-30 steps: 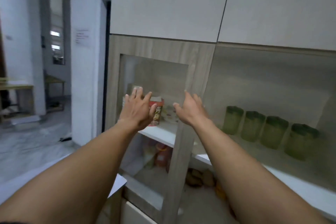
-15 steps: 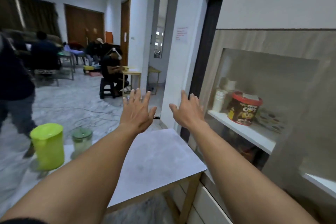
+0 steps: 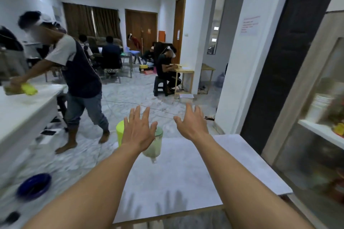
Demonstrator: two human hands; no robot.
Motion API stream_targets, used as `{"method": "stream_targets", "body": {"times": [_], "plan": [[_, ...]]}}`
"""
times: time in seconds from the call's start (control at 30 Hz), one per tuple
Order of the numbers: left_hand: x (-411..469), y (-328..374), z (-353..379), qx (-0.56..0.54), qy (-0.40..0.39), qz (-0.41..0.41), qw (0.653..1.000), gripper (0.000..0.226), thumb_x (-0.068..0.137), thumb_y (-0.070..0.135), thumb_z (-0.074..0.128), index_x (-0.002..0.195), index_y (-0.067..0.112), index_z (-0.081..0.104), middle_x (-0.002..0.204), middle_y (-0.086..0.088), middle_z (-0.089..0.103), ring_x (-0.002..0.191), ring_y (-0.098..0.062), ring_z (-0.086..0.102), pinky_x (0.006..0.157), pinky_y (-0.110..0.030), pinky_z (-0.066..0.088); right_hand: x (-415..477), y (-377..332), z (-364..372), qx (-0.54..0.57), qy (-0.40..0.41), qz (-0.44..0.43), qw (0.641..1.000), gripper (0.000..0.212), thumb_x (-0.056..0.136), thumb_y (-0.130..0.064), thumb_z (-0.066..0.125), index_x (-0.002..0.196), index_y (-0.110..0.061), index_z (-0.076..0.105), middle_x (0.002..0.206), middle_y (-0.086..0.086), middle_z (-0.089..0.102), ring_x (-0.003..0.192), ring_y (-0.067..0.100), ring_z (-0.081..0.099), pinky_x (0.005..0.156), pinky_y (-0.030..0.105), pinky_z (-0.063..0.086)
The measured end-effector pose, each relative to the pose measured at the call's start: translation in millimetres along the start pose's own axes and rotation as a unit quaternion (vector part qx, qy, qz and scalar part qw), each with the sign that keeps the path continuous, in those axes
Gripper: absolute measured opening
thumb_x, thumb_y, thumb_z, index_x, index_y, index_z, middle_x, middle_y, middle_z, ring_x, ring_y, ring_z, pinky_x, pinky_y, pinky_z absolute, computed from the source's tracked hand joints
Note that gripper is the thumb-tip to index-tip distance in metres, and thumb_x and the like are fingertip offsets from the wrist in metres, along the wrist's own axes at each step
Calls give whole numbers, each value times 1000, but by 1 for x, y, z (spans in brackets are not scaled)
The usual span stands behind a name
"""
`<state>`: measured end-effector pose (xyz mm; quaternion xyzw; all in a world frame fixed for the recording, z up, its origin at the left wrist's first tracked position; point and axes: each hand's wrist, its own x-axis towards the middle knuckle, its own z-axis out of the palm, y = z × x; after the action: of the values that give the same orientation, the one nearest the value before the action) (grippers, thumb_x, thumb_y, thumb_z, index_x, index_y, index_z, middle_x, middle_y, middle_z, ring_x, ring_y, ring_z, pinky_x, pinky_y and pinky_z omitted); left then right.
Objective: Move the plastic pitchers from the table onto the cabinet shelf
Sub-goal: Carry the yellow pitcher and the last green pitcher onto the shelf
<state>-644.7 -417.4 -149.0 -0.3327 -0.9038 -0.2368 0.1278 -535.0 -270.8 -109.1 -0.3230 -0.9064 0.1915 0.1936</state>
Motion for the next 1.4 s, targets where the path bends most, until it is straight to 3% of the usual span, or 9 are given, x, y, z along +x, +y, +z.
{"method": "stream_targets", "body": {"times": [0.23, 0.53, 0.67, 0.73, 0.8, 0.97, 1.07, 1.2, 1.4], "plan": [[3, -88, 40, -53, -12, -88, 995, 77, 92, 51, 51, 153, 18, 20, 158, -14, 24, 145, -35, 22, 114, -52, 26, 14, -18, 100, 28, -72, -1, 997, 72, 100, -41, 49, 158, -19, 13, 165, 16, 8, 151, 35, 13, 116, 55, 28], [40, -144, 135, -205, -22, -241, 948, 87, 84, 46, 67, 153, 17, 21, 154, -11, 31, 140, -31, 31, 108, -46, 34, 84, 10, 210, 57, -126, 9, 990, 73, 98, -38, 52, 157, -19, 15, 164, 14, 13, 149, 33, 21, 115, 48, 32], [65, -158, 174, -300, 2, -363, 882, 86, 78, 40, 77, 148, 20, 31, 150, -8, 40, 134, -31, 43, 103, -44, 38, 110, 31, 255, 131, -127, 43, 982, 70, 95, -32, 59, 153, -16, 24, 156, 11, 32, 142, 31, 35, 111, 44, 38], [78, -166, 190, -372, 21, -423, 826, 75, 69, 38, 83, 132, 23, 46, 137, -8, 55, 121, -29, 55, 99, -43, 45, 121, 39, 272, 175, -124, 86, 973, 67, 93, -31, 63, 149, -17, 30, 149, 11, 40, 135, 33, 44, 106, 42, 42], [85, -173, 205, -398, 21, -449, 800, 64, 63, 37, 85, 116, 23, 53, 122, -5, 64, 108, -27, 61, 93, -44, 50, 130, 46, 290, 209, -128, 132, 961, 66, 91, -33, 66, 146, -18, 33, 145, 11, 45, 131, 33, 48, 101, 42, 44], [91, -178, 229, -386, 5, -450, 805, 45, 62, 40, 83, 99, 22, 64, 97, 3, 68, 92, -23, 64, 82, -40, 52, 143, 56, 324, 251, -148, 209, 934, 49, 87, -33, 71, 128, -17, 49, 118, 6, 63, 111, 28, 61, 84, 35, 48], [90, -177, 235, -340, 14, -435, 834, 20, 79, 42, 73, 82, 23, 66, 90, 0, 68, 90, -26, 62, 78, -37, 47, 147, 57, 337, 280, -144, 240, 918, 36, 88, -34, 71, 115, -14, 59, 101, 0, 63, 93, 22, 59, 76, 29, 40], [97, -177, 236, -330, 55, -400, 853, 27, 92, 41, 60, 81, 19, 72, 81, 6, 69, 83, -19, 61, 71, -29, 38, 154, 53, 352, 293, -133, 253, 913, 21, 87, -31, 69, 96, -14, 60, 89, 2, 65, 89, 28, 63, 72, 33, 45], [109, -178, 229, -345, 52, -347, 871, 29, 95, 41, 56, 78, 22, 69, 81, 7, 71, 82, -13, 64, 73, -29, 40, 160, 44, 354, 307, -67, 249, 916, 11, 92, -22, 59, 95, -12, 55, 88, 4, 59, 85, 29, 57, 73, 32, 41]]}}
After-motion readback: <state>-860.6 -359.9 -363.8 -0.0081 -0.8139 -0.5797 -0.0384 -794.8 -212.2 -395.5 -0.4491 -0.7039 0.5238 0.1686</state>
